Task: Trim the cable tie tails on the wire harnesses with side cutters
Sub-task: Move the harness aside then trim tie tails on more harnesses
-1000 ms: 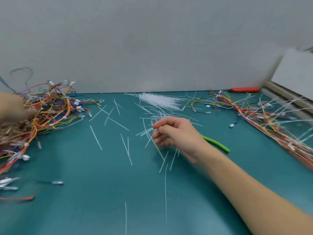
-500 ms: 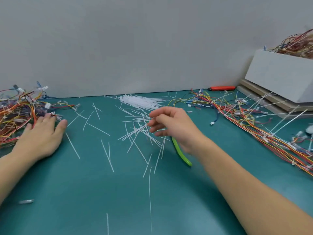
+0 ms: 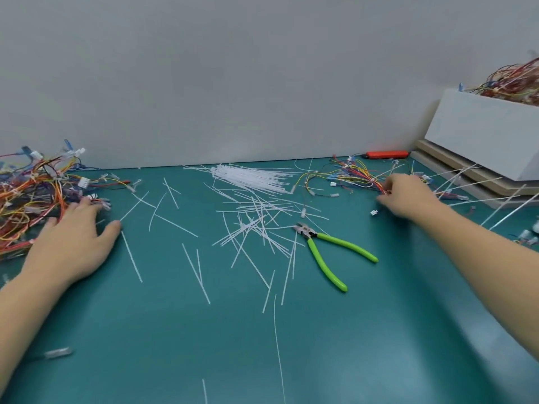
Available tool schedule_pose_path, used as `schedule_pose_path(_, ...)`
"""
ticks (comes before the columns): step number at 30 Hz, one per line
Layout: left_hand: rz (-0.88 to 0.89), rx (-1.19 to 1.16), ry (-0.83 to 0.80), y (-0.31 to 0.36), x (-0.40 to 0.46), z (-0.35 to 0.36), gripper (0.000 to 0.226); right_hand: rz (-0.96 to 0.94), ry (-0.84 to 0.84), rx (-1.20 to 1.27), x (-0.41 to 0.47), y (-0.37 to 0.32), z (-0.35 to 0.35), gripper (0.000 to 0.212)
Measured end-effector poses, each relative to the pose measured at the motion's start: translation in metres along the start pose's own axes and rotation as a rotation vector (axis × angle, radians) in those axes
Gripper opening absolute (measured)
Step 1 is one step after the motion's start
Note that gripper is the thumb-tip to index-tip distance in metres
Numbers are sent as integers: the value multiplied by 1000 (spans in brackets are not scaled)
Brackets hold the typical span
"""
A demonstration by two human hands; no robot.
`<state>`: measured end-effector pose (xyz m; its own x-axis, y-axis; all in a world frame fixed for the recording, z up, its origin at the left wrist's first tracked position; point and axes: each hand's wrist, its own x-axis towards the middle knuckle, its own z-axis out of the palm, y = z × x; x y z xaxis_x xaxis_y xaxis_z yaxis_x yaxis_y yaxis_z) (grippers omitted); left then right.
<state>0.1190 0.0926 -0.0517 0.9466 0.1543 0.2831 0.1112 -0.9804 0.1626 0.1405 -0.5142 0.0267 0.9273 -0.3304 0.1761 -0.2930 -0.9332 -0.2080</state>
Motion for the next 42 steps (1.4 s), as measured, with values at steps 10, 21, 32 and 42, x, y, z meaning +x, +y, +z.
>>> schedule_pose_path(10,3,-20,29,1,1,2,50,11,79,-191,13,2,8,19)
schedule_pose_path(21,-18,-27,-12,12,-8,-13,51,42,176,128,15,2,-14,22)
schedule_pose_path(32,-9,-27,13,11,-8,-12,49,109,381,301,30,-5,-77,30)
schedule_pose_path(42,10,-54,24,3,-5,-5,52,-124,530,-201,40,5,-140,29)
